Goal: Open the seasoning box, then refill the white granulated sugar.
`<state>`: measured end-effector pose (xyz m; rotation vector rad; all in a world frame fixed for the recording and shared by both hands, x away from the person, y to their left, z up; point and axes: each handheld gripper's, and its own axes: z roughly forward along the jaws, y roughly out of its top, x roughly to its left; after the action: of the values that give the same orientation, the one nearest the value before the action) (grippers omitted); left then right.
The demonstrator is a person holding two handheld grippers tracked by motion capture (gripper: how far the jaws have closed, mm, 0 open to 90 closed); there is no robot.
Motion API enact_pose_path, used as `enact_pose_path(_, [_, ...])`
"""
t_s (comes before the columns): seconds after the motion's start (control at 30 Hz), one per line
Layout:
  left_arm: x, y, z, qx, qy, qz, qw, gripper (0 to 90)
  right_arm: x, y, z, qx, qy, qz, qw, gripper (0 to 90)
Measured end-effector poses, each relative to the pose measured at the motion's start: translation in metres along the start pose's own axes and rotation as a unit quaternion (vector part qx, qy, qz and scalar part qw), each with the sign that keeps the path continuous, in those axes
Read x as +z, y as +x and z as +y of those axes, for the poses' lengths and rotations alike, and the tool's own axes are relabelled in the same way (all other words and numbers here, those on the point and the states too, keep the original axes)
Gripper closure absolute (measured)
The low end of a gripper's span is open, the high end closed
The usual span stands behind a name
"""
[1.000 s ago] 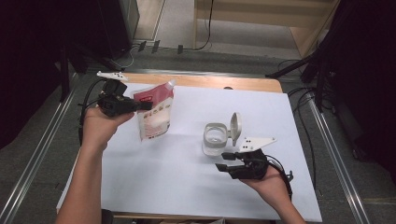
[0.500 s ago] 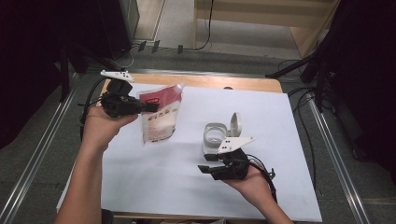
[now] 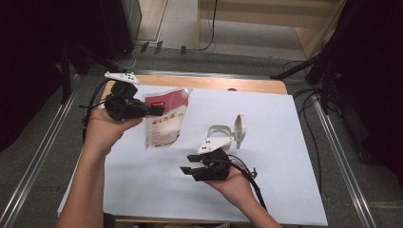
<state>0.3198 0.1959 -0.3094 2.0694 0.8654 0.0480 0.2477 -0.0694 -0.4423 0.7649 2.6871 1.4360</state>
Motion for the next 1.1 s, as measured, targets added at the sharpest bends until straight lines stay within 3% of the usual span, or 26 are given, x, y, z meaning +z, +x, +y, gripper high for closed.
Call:
enact_pose_path(0.23, [0.001, -0.001, 0.0, 0.0, 0.008, -0.002, 1.0, 90.0, 0.022, -0.002, 0.002, 0.021, -0.016, -0.001, 0.9996, 54.2])
enact_pose_path(0.37, [-0.001, -0.001, -0.001, 0.0, 0.009, -0.01, 0.9999, 90.0, 0.034, -0.005, 0.003, 0.013, -0.033, -0.001, 0.9994, 52.4])
enact_pose_path(0.67, [-0.005, -0.003, -0.001, 0.001, 0.003, -0.01, 0.9999, 90.0, 0.056, -0.011, 0.002, 0.024, -0.032, -0.013, 0.9991, 53.2])
enact_pose_path(0.9, [-0.005, -0.005, 0.0, -0.001, 0.008, -0.016, 0.9998, 90.0, 0.07, -0.014, -0.001, 0.03, -0.029, -0.028, 0.9987, 53.1])
enact_pose_path(1.1, [-0.006, -0.011, 0.003, 0.008, 0.018, -0.024, 0.9995, 90.0, 0.077, -0.021, -0.004, 0.04, -0.033, -0.028, 0.9983, 51.4])
